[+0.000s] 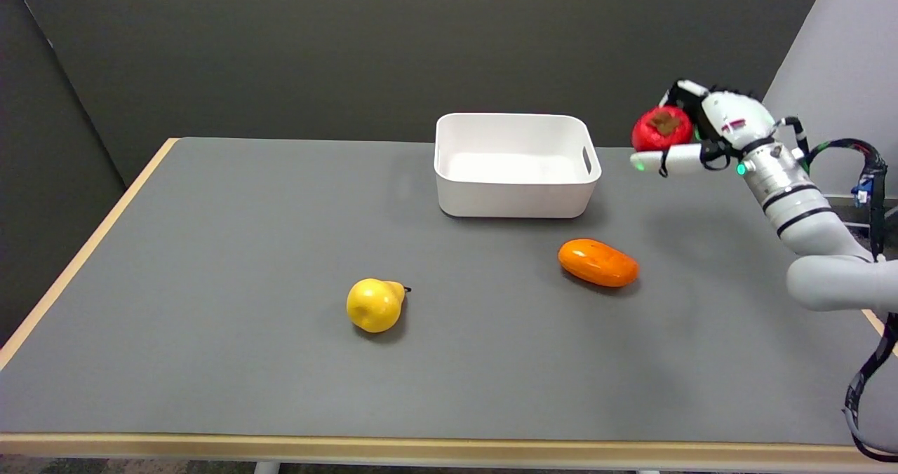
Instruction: Pick up tomato.
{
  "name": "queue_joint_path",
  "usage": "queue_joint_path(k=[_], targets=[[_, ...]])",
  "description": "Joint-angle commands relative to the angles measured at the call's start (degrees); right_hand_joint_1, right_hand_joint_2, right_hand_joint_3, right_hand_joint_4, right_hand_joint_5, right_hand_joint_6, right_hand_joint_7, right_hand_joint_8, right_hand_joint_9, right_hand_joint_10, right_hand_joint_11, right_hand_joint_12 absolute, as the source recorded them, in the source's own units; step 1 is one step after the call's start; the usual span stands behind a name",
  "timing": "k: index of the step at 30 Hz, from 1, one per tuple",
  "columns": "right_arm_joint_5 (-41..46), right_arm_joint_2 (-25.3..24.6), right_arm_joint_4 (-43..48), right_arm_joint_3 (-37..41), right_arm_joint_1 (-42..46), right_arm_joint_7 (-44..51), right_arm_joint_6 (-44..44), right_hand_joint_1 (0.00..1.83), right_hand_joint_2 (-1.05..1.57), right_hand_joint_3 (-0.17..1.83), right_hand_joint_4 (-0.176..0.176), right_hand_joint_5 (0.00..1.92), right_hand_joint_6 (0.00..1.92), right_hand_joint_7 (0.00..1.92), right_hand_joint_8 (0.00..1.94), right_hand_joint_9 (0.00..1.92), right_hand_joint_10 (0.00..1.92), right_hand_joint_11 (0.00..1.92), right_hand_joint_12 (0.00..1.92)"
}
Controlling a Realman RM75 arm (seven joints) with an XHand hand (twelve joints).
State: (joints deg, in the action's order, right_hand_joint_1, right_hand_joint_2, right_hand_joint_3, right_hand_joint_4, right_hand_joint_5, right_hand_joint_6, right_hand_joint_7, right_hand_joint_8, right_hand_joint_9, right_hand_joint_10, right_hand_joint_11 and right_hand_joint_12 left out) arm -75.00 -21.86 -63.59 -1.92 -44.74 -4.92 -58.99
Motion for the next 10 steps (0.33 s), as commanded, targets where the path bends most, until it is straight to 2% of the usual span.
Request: queue_joint_path(k=[1,7,10], targets=[[-3.8,-3.1,-6.7,-7.1,-16.9,-0.3,-1.4,0.82,1.11,0.46,0.176,0.62,1.62,0.85,1.58,0.86,1.92,0.48,1.92],[-2.0,-11.5,-0.2,-19.1,-28.8,-0.3,5.4,0.82,1.11,0.45,0.176,0.61,1.62,0.84,1.59,0.86,1.92,0.47,1.92],[-0.1,-17.1,4.8,-20.0,-29.6,-0.3,8.0,0.81,1.12,0.44,0.176,0.60,1.63,0.84,1.59,0.84,1.92,0.36,1.92]])
